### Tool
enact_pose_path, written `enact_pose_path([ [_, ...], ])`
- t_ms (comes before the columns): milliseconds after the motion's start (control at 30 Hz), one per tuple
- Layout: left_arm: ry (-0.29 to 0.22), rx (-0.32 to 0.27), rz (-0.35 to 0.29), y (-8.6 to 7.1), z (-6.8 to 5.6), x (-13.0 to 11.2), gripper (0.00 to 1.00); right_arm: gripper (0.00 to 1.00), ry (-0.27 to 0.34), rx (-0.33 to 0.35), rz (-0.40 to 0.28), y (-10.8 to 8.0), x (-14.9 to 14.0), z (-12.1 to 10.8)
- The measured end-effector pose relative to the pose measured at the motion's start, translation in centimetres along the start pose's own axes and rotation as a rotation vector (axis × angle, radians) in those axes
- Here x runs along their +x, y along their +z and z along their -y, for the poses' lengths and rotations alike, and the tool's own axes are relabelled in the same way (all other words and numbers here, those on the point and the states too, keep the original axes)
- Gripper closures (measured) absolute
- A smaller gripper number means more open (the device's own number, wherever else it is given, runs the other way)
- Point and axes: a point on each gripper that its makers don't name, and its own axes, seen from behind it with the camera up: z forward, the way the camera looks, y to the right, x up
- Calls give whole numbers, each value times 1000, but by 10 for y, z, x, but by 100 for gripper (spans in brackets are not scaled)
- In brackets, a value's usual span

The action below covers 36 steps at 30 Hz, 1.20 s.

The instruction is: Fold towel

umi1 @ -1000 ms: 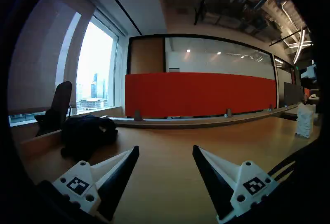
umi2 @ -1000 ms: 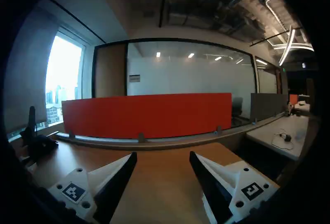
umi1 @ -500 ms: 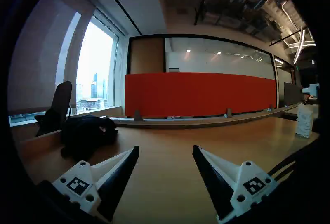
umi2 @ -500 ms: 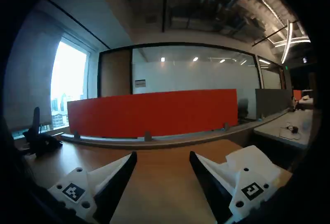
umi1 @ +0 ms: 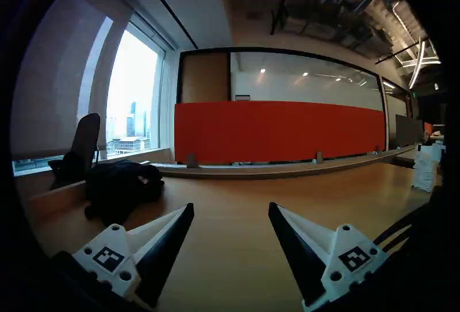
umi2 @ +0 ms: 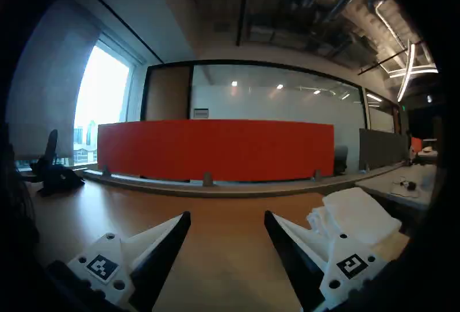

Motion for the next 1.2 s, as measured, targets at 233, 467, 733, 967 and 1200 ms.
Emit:
enact_pose_path([
  [233, 0, 0, 0, 0, 0, 0, 4, 1, 31, -15, 4, 1, -12, -4],
  [467, 0, 0, 0, 0, 0, 0, 4, 1, 53, -25, 9, 2, -21, -9],
  [733, 0, 0, 0, 0, 0, 0, 4, 1, 59, -23, 18, 1, -31, -11],
  [967, 0, 0, 0, 0, 0, 0, 4, 1, 73, -13, 21, 1, -32, -9],
  [1200, 0, 0, 0, 0, 0, 0, 4, 1, 56, 0, 17, -1, -33, -1],
])
